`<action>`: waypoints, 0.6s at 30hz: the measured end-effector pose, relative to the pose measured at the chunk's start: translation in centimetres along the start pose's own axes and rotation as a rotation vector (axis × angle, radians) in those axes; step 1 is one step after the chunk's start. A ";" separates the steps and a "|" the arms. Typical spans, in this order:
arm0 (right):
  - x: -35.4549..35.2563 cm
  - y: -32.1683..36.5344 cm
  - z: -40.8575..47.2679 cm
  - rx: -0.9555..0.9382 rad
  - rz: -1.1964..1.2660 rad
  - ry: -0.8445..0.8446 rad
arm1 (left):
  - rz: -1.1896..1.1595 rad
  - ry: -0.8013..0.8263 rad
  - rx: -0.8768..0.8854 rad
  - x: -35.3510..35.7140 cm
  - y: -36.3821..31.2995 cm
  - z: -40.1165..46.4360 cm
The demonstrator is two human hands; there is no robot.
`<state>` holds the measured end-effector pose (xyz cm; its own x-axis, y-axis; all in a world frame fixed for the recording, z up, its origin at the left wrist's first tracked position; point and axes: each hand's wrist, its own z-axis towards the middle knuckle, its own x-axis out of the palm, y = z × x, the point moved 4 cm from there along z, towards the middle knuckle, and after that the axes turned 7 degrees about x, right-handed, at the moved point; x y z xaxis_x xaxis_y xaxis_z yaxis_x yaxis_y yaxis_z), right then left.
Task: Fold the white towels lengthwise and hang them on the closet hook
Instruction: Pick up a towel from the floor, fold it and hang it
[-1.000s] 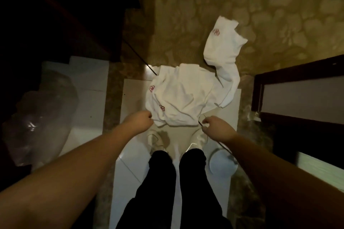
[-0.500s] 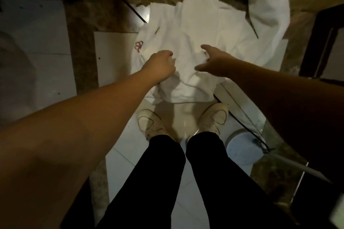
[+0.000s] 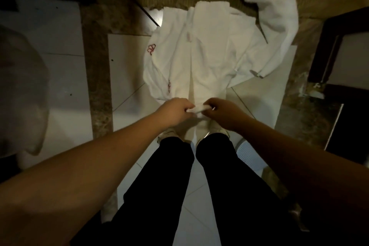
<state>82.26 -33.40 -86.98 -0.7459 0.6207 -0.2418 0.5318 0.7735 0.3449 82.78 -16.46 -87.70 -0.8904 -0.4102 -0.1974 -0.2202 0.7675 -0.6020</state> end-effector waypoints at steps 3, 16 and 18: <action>-1.4 1.2 -4.6 -0.019 0.036 -0.014 | -0.020 -0.009 0.018 -0.9 -3.1 -3.8; -12.7 16.9 -26.7 -0.308 -0.050 -0.178 | -0.097 -0.298 0.204 -11.9 -18.7 -22.7; -13.8 19.6 -30.2 -0.364 -0.106 -0.222 | -0.055 -0.310 0.244 -13.6 -20.6 -25.9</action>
<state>90.87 -30.72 -49.46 -0.6631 0.5837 -0.4686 0.2514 0.7633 0.5951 89.04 -13.94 -52.53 -0.7093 -0.6051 -0.3616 -0.1296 0.6161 -0.7769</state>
